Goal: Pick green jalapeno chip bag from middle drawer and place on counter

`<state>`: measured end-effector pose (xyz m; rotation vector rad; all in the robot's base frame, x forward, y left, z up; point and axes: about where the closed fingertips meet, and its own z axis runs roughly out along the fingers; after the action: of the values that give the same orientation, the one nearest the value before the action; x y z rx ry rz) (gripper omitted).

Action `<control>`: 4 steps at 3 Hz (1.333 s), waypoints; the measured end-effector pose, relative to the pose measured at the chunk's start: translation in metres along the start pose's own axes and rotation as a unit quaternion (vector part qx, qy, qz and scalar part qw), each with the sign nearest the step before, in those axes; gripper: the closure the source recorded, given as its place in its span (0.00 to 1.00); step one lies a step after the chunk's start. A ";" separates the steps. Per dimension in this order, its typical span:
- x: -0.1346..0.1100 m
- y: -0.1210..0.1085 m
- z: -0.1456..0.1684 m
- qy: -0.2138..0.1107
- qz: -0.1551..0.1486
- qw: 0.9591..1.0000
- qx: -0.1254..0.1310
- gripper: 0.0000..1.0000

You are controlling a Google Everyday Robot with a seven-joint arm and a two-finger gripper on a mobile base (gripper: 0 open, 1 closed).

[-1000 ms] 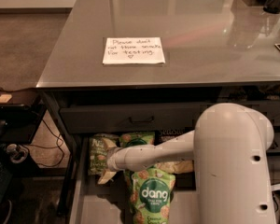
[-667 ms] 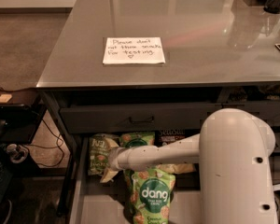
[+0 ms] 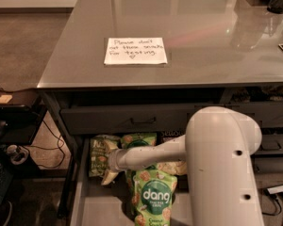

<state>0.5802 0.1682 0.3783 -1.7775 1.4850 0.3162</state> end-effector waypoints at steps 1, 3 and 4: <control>0.005 0.003 0.011 0.010 0.006 1.000 -0.012 0.00; 0.002 0.001 0.002 0.016 0.008 1.000 -0.005 0.43; -0.007 0.002 -0.019 0.017 0.014 1.000 0.005 0.66</control>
Offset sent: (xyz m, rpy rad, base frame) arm 0.0079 0.0006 -0.0170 -0.0198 0.0181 -0.0144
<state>0.5706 0.1601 0.3947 -1.7642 1.5349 0.2934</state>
